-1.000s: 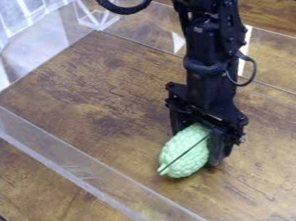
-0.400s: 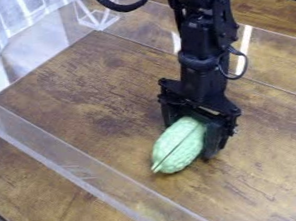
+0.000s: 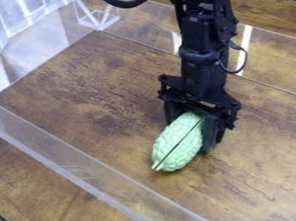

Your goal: Put the white object in the blue tray

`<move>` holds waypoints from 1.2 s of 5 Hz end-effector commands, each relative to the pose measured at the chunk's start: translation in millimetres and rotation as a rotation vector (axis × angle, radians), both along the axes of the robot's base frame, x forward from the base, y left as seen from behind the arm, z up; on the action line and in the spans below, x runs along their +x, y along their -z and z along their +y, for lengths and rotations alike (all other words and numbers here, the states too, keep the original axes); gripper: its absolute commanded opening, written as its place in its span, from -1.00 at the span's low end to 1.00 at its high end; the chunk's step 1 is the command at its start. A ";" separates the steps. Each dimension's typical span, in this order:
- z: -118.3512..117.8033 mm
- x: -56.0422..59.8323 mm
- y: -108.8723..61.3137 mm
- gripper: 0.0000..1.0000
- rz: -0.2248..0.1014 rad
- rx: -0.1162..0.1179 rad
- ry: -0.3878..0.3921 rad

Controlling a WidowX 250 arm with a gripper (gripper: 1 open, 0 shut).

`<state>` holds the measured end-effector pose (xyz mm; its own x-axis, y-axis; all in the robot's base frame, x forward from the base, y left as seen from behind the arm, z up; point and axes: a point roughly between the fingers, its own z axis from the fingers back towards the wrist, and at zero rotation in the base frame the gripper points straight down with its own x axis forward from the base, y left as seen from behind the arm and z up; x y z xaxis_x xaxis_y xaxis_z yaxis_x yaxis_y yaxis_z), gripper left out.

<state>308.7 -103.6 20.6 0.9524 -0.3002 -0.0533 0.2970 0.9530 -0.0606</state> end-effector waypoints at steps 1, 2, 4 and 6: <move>5.9 3.2 0.3 -1.00 0.009 0.013 0.005; 3.9 1.7 1.5 -1.00 0.026 0.026 0.033; 0.7 -2.2 2.2 -1.00 0.058 0.053 0.081; -2.4 -6.1 2.6 -1.00 0.088 0.071 0.120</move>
<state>305.5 -104.5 19.0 0.9108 -0.3846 -0.1499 0.3856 0.9223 -0.0235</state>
